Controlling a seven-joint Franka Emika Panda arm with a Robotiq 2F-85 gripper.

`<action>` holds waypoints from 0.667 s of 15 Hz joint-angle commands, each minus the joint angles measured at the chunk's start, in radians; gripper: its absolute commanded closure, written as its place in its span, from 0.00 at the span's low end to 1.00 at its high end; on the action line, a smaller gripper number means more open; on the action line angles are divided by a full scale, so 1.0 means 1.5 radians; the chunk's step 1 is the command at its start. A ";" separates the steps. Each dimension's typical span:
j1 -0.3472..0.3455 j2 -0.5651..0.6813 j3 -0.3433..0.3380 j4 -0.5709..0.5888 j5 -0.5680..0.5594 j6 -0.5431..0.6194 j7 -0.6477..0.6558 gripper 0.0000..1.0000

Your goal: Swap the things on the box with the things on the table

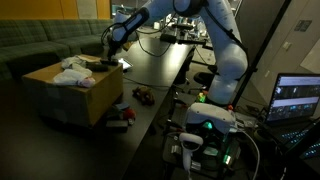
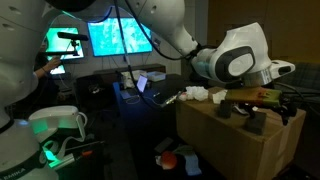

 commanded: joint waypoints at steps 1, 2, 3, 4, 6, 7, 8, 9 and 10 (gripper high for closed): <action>-0.040 0.042 0.043 0.064 0.026 -0.026 -0.062 0.00; -0.049 0.044 0.055 0.068 0.033 -0.034 -0.077 0.00; -0.062 0.044 0.073 0.071 0.044 -0.047 -0.099 0.00; -0.074 0.040 0.093 0.069 0.058 -0.063 -0.124 0.00; -0.099 0.029 0.135 0.060 0.098 -0.104 -0.191 0.00; -0.107 0.022 0.148 0.055 0.117 -0.126 -0.220 0.00; -0.106 0.018 0.151 0.051 0.131 -0.144 -0.240 0.00; -0.103 0.015 0.149 0.051 0.141 -0.161 -0.254 0.00; -0.099 0.016 0.146 0.052 0.151 -0.178 -0.263 0.00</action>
